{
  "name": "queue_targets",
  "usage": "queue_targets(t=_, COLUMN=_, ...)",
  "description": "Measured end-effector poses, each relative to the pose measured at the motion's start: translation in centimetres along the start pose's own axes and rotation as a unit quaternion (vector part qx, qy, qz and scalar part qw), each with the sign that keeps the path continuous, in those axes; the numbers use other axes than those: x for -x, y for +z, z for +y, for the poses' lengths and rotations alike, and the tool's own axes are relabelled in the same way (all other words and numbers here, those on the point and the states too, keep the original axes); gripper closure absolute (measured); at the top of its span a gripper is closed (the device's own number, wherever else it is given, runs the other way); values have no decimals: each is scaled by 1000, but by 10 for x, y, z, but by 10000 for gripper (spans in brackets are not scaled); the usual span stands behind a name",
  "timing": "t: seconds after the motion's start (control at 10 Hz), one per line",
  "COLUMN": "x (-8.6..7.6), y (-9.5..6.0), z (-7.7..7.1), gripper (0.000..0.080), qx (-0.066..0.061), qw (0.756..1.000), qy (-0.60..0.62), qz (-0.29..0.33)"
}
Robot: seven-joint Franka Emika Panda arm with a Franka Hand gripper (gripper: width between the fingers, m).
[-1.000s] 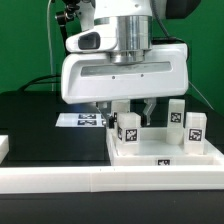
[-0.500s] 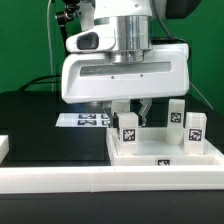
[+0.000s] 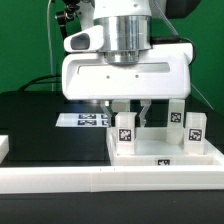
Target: Assemble square table
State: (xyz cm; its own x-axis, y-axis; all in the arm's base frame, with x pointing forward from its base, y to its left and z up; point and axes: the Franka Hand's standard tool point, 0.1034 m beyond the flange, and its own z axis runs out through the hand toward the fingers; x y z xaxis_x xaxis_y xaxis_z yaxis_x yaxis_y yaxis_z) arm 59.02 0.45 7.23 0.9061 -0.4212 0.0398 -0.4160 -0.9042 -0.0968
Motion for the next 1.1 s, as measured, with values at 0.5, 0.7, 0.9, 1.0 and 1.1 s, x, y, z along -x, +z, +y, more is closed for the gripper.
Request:
queue_targets(t=0.5, x=2, y=1, z=-2, gripper=509, qx=-6, qw=969, qy=247, qz=-5)
queue_targets(t=0.7, x=2, y=1, z=-3, gripper=509, qx=-6, qw=948, qy=318, qz=-6)
queue_targets(t=0.9, x=3, y=1, z=-4, gripper=509, qx=-6, qw=924, qy=383, qz=-7)
queue_targets(t=1.0, x=3, y=1, z=-5, gripper=509, qx=-6, qw=904, qy=428, qz=-8)
queue_targets(t=1.1, x=3, y=1, z=-5, gripper=509, qx=-6, qw=894, qy=448, qz=-7)
